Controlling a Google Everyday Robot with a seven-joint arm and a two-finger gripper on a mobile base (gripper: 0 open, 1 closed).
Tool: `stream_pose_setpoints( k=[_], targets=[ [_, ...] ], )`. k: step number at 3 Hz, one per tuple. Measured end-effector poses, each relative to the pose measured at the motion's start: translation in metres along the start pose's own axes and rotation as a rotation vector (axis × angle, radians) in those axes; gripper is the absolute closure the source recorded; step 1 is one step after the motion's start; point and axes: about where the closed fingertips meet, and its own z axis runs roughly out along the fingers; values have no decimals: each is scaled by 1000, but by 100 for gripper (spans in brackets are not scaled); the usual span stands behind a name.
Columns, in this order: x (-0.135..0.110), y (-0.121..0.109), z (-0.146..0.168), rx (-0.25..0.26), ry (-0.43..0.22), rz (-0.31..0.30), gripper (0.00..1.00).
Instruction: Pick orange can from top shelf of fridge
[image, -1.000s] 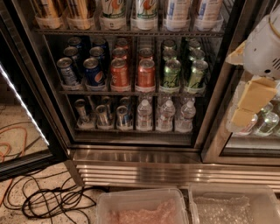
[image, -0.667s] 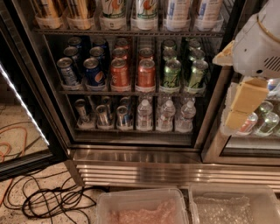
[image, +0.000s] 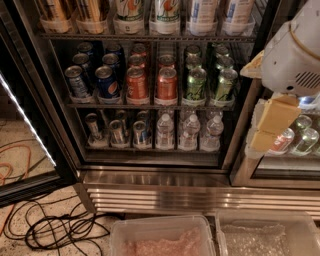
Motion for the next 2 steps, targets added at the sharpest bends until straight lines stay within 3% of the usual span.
stream_pose_setpoints(
  k=[1, 2],
  targets=[
    [-40, -4, 25, 40, -32, 37, 0],
    [-74, -16, 46, 66, -76, 153, 0]
  ],
)
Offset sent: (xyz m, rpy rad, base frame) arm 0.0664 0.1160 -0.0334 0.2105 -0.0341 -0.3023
